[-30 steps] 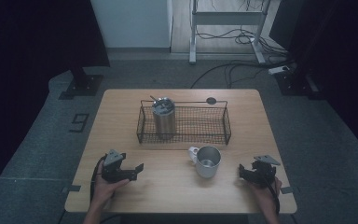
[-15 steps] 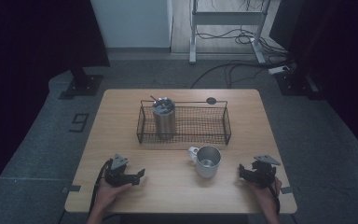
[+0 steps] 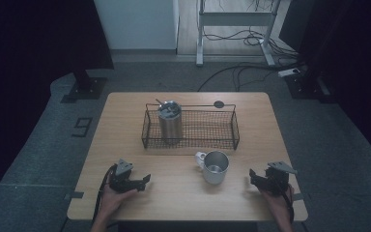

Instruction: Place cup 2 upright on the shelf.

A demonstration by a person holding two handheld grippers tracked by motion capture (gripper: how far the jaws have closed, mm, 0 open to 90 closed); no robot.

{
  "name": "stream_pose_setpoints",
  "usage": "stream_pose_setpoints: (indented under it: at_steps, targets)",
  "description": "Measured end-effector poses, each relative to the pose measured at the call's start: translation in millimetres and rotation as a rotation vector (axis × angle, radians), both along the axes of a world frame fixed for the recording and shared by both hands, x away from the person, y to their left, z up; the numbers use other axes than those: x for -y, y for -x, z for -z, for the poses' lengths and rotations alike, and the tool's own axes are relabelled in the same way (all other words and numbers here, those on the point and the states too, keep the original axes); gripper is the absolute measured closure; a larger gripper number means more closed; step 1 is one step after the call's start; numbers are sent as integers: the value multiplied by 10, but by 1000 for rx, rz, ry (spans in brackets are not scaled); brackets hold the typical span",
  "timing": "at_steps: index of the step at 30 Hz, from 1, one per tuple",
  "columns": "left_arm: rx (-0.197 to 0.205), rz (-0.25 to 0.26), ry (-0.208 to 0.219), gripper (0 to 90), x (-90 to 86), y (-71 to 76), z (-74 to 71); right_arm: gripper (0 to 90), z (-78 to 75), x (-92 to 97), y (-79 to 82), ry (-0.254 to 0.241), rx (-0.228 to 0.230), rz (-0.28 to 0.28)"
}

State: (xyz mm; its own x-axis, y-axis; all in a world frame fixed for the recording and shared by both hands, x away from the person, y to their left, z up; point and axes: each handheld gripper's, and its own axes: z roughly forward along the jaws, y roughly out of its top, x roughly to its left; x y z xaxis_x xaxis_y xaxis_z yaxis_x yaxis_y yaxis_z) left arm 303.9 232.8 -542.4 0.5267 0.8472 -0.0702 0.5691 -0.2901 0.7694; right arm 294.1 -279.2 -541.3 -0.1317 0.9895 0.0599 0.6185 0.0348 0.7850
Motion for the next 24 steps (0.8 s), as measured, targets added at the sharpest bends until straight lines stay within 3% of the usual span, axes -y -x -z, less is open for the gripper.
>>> stream_pose_setpoints:
  at_steps: [2, 12, 24]
  targets:
    - [-11, 3, 5, 92, 2, 5, 12, 135, -51, -15, 29, -6, 17, -10]
    - [7, -19, 18, 114, 9, 5, 9, 139, -180, -139, 127, -23, 63, -85]
    - [-24, -31, -15, 119, 41, -24, 16, 148, -454, -327, 324, -103, 142, -192]
